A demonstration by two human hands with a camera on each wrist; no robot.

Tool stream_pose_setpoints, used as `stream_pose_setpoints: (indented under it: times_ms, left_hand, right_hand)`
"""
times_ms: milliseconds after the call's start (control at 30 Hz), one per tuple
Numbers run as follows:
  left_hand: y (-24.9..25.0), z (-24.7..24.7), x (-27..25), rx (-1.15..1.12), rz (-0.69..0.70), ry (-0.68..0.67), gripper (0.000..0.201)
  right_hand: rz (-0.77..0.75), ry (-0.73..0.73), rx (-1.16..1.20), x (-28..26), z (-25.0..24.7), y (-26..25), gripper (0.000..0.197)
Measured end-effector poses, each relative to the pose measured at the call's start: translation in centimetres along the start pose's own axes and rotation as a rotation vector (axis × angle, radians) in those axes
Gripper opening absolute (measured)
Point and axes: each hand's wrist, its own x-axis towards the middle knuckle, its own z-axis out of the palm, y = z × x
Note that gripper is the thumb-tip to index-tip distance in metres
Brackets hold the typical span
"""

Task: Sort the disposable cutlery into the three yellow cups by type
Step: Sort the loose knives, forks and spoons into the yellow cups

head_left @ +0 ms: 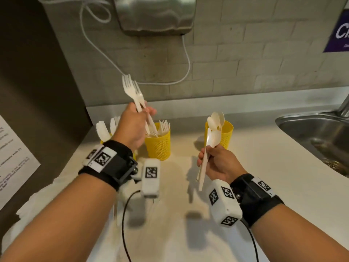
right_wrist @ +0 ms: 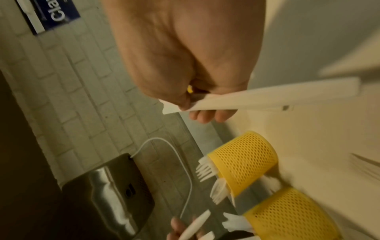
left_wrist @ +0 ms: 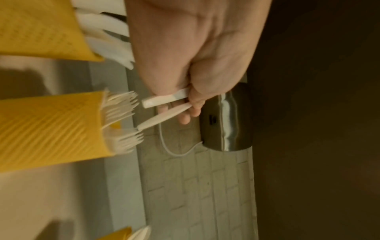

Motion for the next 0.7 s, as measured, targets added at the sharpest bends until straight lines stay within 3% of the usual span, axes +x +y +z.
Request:
stream_pose_setpoints:
  times_ms: [100,200,367,500,633,700]
  left_hand:
    - [0.4,0.7,2.7,0.058,0.001,0.047,0.032]
    - [-0.6,1.8,3.9,0.197,-0.049,0.002,0.037]
    - [-2.9,1.8,4.6,0.242,-0.112,-0.075,0.021]
    - [-3.2,1.3,5.4,0.272,-0.135,-0.074,0.01]
    - [-2.8,1.0,6.1,0.473,-0.027,0.046,0.054]
    - [-2.7,0.8,6.1,0.686,0.089,0.04,0.061]
  right_hand:
    - [-0.038,-0.017,0.049,-0.4,-0.4,-0.8,0.015]
    - [-0.057,-0.053,0.051,-0.9,-0.7,-1.0,0.019]
    - [-0.055,-0.082,0.03,-1.2,-1.7,-1.2,0.027]
    - [-0.053,-0.053,0.011,-0.9,-2.2,-1.4,0.022]
    - [-0.035,-0.07,0.0,-0.6,-2.2,-1.6,0.02]
    - [-0.038,-0.102,-0.012,-0.7,-1.9,-1.6,0.022]
